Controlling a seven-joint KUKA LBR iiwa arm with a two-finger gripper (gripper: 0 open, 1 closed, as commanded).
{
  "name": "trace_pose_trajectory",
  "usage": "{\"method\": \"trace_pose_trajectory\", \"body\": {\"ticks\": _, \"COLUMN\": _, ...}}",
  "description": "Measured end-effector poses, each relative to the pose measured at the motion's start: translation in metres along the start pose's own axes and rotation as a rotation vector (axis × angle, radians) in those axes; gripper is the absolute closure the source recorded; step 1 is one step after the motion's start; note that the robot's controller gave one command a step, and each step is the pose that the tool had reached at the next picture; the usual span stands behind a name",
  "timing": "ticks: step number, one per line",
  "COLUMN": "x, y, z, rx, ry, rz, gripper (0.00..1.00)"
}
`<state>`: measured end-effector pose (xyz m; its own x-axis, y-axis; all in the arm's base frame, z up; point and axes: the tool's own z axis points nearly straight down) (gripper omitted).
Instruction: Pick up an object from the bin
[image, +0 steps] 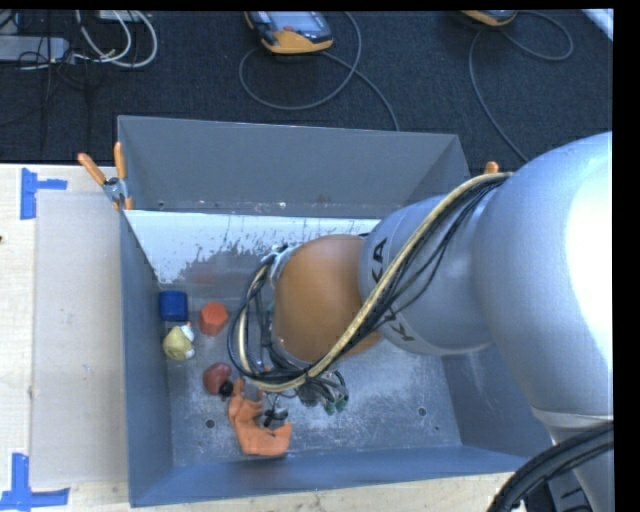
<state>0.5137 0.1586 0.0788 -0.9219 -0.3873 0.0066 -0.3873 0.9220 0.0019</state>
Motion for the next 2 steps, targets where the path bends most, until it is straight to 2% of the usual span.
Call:
{"method": "trace_pose_trajectory", "body": {"ticks": 1, "x": 0.009, "y": -0.002, "z": -0.039, "rx": -0.002, "ry": 0.009, "rz": -0.019, "gripper": 1.00}}
{"method": "trace_pose_trajectory", "body": {"ticks": 2, "x": 0.015, "y": -0.026, "z": -0.070, "rx": 0.000, "ry": -0.002, "rz": -0.088, "gripper": 1.00}}
